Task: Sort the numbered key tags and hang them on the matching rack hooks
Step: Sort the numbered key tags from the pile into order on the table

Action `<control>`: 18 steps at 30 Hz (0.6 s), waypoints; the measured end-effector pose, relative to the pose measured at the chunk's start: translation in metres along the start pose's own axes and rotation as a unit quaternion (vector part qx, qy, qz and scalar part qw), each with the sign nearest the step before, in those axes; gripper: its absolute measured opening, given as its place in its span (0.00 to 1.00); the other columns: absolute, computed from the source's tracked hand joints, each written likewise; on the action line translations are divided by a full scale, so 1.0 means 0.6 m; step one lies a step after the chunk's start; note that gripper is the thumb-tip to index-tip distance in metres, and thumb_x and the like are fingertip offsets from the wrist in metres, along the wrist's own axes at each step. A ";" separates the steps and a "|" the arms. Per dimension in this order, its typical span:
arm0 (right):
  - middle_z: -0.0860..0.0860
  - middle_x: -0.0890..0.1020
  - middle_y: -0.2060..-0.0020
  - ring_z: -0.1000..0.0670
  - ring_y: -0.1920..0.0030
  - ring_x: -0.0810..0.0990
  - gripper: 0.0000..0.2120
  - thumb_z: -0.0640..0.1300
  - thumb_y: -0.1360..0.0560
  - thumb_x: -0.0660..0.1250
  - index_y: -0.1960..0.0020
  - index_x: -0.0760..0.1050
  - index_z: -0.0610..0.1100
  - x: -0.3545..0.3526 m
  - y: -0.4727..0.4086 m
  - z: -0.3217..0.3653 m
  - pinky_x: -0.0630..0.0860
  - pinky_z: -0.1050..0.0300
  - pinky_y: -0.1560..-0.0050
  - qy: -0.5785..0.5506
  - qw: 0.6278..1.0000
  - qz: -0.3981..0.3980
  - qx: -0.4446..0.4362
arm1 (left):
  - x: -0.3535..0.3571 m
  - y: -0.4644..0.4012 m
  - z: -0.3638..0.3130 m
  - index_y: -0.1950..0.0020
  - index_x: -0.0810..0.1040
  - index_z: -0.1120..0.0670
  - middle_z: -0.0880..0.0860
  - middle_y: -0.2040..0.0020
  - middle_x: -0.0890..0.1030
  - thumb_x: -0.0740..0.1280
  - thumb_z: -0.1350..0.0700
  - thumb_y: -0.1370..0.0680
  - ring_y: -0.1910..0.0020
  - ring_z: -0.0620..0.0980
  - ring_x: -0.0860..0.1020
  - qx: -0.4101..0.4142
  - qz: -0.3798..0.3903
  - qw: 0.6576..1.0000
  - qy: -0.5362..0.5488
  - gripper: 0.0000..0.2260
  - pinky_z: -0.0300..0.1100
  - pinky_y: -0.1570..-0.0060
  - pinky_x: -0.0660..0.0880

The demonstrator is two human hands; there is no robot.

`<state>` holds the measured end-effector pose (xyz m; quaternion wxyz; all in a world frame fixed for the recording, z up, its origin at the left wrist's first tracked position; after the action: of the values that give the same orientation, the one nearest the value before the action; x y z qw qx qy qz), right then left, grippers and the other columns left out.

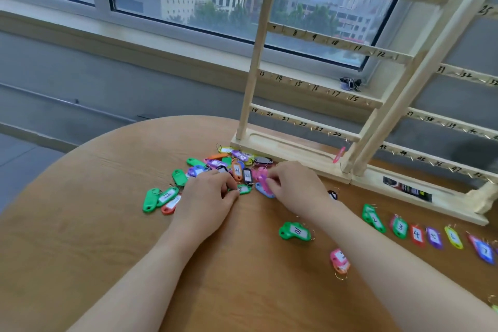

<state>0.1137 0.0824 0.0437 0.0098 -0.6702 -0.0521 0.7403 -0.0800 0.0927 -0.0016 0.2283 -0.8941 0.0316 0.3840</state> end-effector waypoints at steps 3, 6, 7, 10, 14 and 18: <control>0.51 0.84 0.60 0.46 0.59 0.81 0.12 0.47 0.19 0.63 0.54 0.84 0.47 -0.004 0.008 -0.004 0.81 0.46 0.56 -0.121 0.992 -0.006 0.030 | 0.004 0.000 0.001 0.52 0.82 0.46 0.44 0.60 0.76 0.72 0.50 0.24 0.57 0.47 0.75 0.003 -0.005 1.000 -0.010 0.02 0.47 0.51 0.72; 0.52 0.83 0.63 0.47 0.61 0.82 0.11 0.46 0.19 0.64 0.52 0.85 0.46 -0.018 0.021 -0.004 0.79 0.47 0.56 -0.243 0.968 -0.013 0.059 | 0.007 0.000 -0.001 0.50 0.80 0.47 0.45 0.56 0.77 0.71 0.49 0.23 0.53 0.48 0.75 0.011 -0.016 0.999 -0.032 0.04 0.48 0.48 0.72; 0.51 0.83 0.64 0.48 0.63 0.81 0.11 0.46 0.18 0.64 0.51 0.85 0.46 -0.023 0.027 -0.003 0.78 0.49 0.59 -0.276 0.959 -0.007 0.066 | 0.008 0.000 -0.001 0.51 0.79 0.47 0.45 0.55 0.78 0.71 0.49 0.22 0.52 0.49 0.74 0.008 -0.018 0.999 -0.037 0.04 0.48 0.47 0.72; 0.50 0.83 0.67 0.52 0.68 0.75 0.08 0.50 0.18 0.64 0.48 0.83 0.52 -0.035 0.047 -0.003 0.72 0.56 0.66 -0.343 0.935 0.023 0.085 | 0.010 -0.002 0.002 0.50 0.78 0.48 0.47 0.52 0.79 0.70 0.48 0.22 0.50 0.50 0.74 -0.007 -0.023 0.998 -0.058 0.05 0.49 0.46 0.71; 0.50 0.83 0.67 0.52 0.67 0.74 0.07 0.50 0.17 0.65 0.46 0.82 0.51 -0.046 0.068 -0.005 0.72 0.56 0.64 -0.391 0.915 0.044 0.089 | 0.012 -0.003 0.004 0.46 0.79 0.48 0.47 0.50 0.79 0.70 0.46 0.22 0.48 0.50 0.74 -0.025 -0.012 0.996 -0.079 0.09 0.49 0.44 0.71; 0.45 0.86 0.61 0.56 0.68 0.79 0.09 0.45 0.17 0.64 0.45 0.81 0.43 -0.055 0.085 -0.006 0.73 0.57 0.62 -0.476 0.871 0.072 0.100 | 0.010 -0.004 0.003 0.44 0.79 0.47 0.47 0.47 0.78 0.69 0.44 0.22 0.45 0.50 0.74 -0.040 0.000 0.995 -0.088 0.11 0.49 0.42 0.70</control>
<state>0.1237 0.0292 0.0713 -0.0026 -0.2339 0.0716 0.9696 -0.0764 0.0961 -0.0061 0.1939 -0.8652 -0.0040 0.4623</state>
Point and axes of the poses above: each hand's wrist, its own y-axis away from the middle knuckle, its own x-axis out of the palm, z = x × y, the point moved 2 cm from there along -y, towards the middle knuckle
